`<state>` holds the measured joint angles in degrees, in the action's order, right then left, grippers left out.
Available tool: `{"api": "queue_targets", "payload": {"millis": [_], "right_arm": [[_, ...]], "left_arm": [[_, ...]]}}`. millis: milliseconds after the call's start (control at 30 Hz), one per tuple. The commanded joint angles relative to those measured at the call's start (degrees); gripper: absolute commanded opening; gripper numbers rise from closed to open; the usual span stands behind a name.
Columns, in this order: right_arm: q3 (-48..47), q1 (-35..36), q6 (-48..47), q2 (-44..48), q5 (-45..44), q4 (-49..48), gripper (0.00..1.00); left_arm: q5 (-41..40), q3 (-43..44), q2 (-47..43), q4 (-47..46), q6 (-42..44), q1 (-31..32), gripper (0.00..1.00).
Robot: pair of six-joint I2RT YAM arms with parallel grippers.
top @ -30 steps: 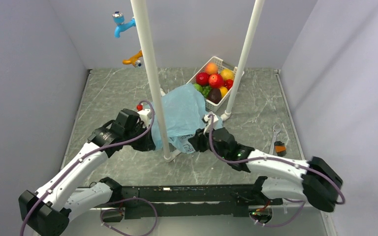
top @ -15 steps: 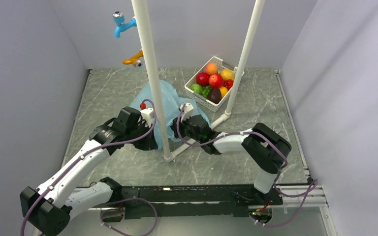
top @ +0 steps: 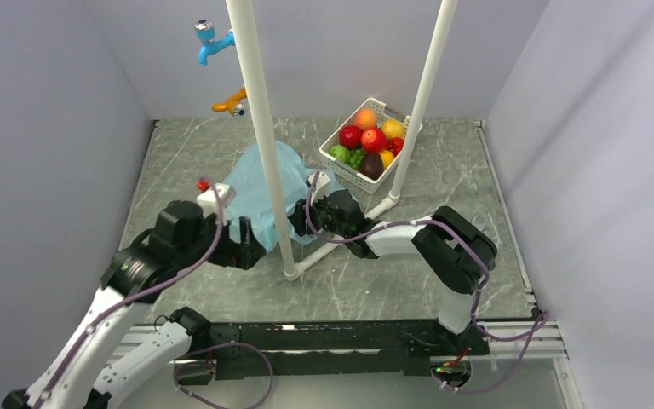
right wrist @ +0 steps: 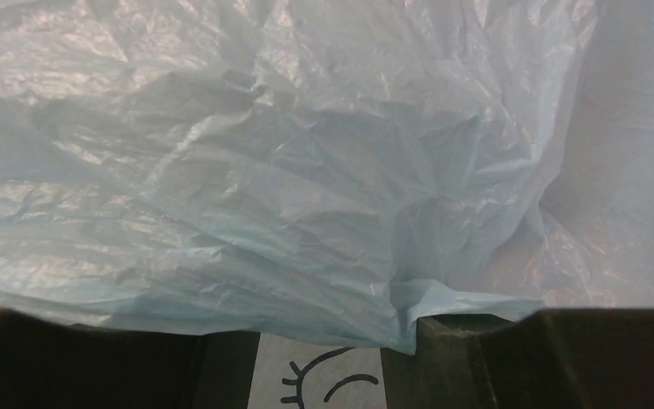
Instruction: Take the fake fruits out of the plastic bag
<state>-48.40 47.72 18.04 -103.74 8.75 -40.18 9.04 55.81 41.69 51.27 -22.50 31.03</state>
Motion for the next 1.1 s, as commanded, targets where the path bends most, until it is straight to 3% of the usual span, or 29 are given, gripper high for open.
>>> {"api": "queue_targets", "payload": {"millis": [0,100,167,233,333,400,500,600,833,1067], "right_arm": [[-2.8,-0.4,0.3,-0.2,4.7,-1.3,0.50],[-3.9,-0.4,0.7,-1.2,7.8,-1.2,0.51],[-4.7,-0.4,1.0,-2.1,9.8,-1.2,0.51],[-5.2,-0.4,1.1,-2.7,10.4,-1.0,0.51],[-5.6,-0.4,1.0,-2.9,10.4,-0.5,0.52],[-6.2,-0.4,0.8,-3.2,10.8,0.1,0.53],[-7.0,-0.4,0.7,-3.9,11.1,1.0,0.53],[-7.3,-0.4,0.5,-4.1,11.4,1.1,0.55],[-9.5,-0.4,0.0,-6.2,11.9,1.2,0.62],[-13.0,-0.4,0.2,-9.2,12.6,2.0,0.64]], "left_arm": [[-7.9,1.8,-8.8,8.1,-7.2,-0.2,0.99],[-12.6,1.9,-13.6,9.1,-10.7,-0.3,0.95],[-18.7,3.5,-11.8,11.1,-14.3,-0.2,0.82],[-24.3,7.5,-4.1,15.0,-16.1,-0.3,0.77],[-30.2,12.9,7.3,16.5,-13.6,-3.3,0.80],[-24.4,12.4,10.1,9.4,-7.4,-12.3,0.79],[-9.2,9.5,13.0,-0.4,-1.5,-28.9,0.69],[1.4,7.6,20.3,-6.7,1.1,-39.2,0.59],[18.0,5.7,37.7,-18.5,3.2,-42.3,0.50],[13.5,8.3,48.3,-19.5,6.4,-42.3,0.53]]}}
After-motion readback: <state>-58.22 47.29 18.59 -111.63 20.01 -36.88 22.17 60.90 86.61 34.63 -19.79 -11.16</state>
